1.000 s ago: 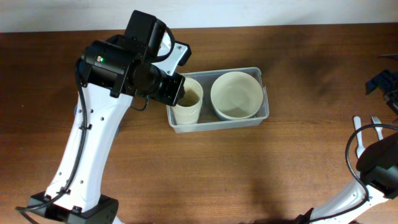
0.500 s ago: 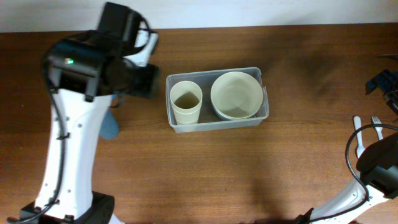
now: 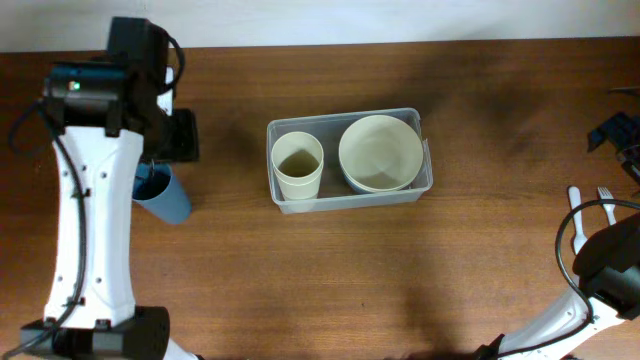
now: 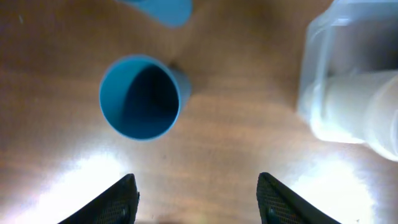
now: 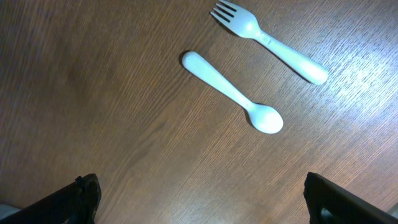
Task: Pack container
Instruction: 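Move the left gripper to the front blue cup and grasp it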
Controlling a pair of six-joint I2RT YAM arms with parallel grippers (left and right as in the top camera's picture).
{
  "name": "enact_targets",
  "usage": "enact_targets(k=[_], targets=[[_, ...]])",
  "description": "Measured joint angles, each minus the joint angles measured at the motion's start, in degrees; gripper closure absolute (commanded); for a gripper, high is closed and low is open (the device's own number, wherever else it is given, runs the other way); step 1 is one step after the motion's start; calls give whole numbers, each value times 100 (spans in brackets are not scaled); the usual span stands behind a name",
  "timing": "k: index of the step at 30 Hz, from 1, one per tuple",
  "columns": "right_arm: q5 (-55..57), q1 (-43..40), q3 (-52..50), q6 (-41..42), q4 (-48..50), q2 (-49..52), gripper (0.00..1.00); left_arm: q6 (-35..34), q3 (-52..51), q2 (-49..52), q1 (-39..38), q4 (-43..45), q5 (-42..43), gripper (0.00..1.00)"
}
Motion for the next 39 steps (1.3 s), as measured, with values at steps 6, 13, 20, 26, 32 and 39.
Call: enact_targets(k=[6, 13, 20, 26, 32, 39], targets=[[0, 0, 0, 4, 0, 0, 1, -9, -763, 0, 520, 17, 68, 37], [0, 0, 0, 4, 0, 0, 1, 345, -1408, 0, 876, 560, 588, 37], [0, 0, 0, 2, 2, 0, 1, 658, -1832, 0, 866, 1029, 861, 37], [0, 0, 0, 2, 2, 0, 1, 750, -2474, 0, 866, 1519, 905, 37], [0, 0, 0, 2, 0, 0, 1, 772, -2940, 2, 866, 1939, 905, 38], [0, 0, 0, 2, 0, 0, 1, 787, -3077, 2, 866, 2050, 903, 66]])
